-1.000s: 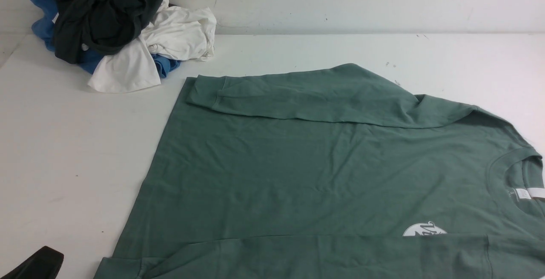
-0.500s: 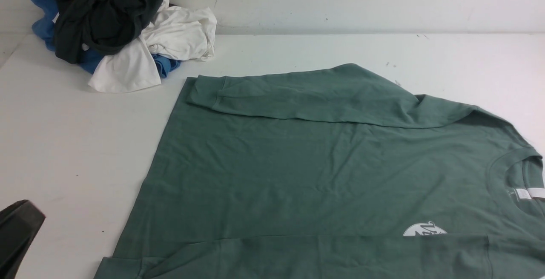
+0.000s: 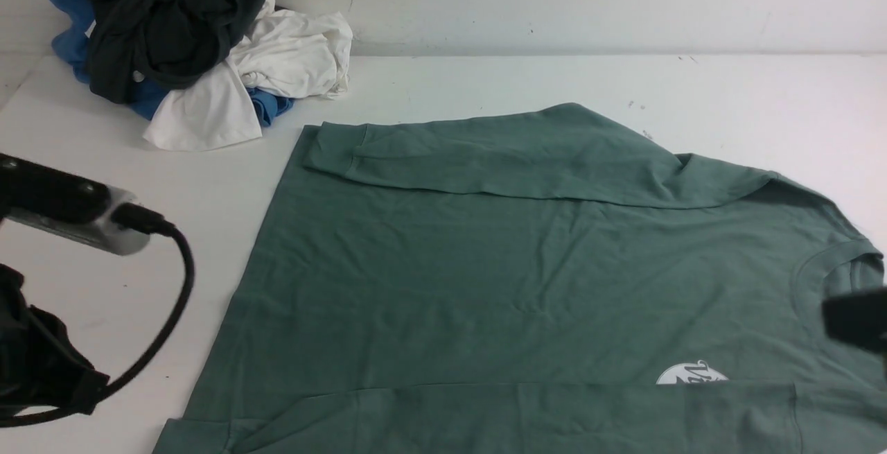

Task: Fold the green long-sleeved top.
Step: Use the left arm to clamp the cuff closest to it

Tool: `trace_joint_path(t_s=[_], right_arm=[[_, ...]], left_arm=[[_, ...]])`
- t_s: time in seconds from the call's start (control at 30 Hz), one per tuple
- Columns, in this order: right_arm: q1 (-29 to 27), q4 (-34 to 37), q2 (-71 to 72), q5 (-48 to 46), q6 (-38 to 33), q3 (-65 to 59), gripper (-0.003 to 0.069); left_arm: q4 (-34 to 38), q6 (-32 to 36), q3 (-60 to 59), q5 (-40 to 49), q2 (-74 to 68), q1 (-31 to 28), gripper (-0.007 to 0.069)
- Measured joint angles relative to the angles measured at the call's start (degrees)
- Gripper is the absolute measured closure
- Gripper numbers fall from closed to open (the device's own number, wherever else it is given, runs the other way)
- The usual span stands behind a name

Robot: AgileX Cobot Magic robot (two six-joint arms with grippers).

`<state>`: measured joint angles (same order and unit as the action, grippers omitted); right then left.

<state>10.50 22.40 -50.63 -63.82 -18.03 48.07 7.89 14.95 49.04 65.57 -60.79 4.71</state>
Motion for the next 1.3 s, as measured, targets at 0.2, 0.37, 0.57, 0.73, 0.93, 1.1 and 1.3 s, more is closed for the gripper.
trace_joint_path(t_s=[0.2,0.37,0.57,0.73,0.93,1.1,1.3], right_arm=[[6.45,-3.48,-4.79,-5.16,-0.38,0.06,0.0673],[7.02,-4.23,-4.87,-3.03,-0.38,0.21,0.0673],[7.02,-5.08,-4.87,-2.02,-0.38,0.21,0.0673],[7.02,-5.17,-4.87,-1.72,-0.38,0.21,0.0673],[7.02,-5.17,-4.87,-1.64,-0.38,0.21,0.0673],[7.02,-5.22,-4.87,-1.53,-0.38,0.21,0.0673],[7.02,-5.22,-4.87,-1.41,-0.38,0.21,0.0673]], left_arm=[[-2.25,-5.47,-3.4,-6.68,-12.08,1.78,0.0382],[-2.27,-5.98,-3.46,-13.6,-21.54,1.78,0.019],[-1.36,-6.03,-3.46,-18.57,-28.77,1.78,0.0172],[-0.92,-6.03,-3.46,-19.52,-33.53,1.78,0.0248],[0.15,-6.03,-3.46,-19.55,-33.47,1.89,0.0377],[-0.21,-6.03,-3.46,-19.41,-31.18,1.89,0.048],[-0.33,-5.86,-3.46,-19.03,-28.0,1.89,0.0548]])
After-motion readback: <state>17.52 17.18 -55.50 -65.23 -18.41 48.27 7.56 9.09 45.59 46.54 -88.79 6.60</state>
